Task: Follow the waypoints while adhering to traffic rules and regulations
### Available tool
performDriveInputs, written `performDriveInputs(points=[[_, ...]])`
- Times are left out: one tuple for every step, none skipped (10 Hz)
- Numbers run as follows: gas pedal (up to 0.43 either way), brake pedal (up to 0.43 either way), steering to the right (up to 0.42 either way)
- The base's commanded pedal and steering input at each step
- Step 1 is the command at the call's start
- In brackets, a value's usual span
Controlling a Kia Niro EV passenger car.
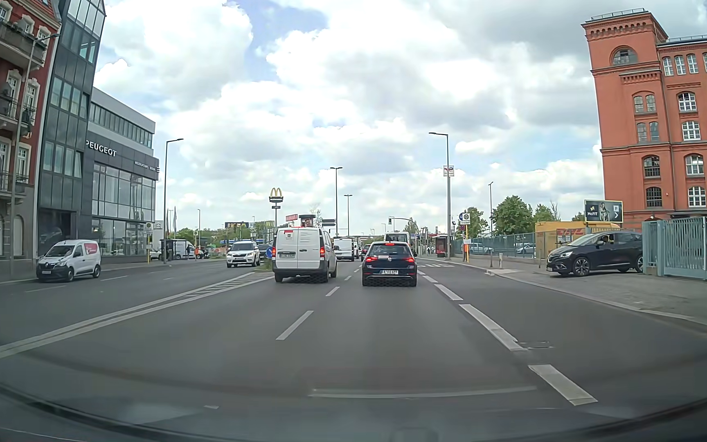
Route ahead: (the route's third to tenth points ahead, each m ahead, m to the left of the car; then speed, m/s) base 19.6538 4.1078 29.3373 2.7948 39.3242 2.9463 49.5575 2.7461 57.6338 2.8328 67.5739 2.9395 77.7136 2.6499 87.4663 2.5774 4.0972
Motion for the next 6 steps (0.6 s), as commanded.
performDriveInputs(points=[[0.000,0.268,0.004],[0.000,0.268,0.006],[0.000,0.268,0.007],[0.000,0.268,0.007],[0.000,0.268,0.006],[0.000,0.256,0.003]])
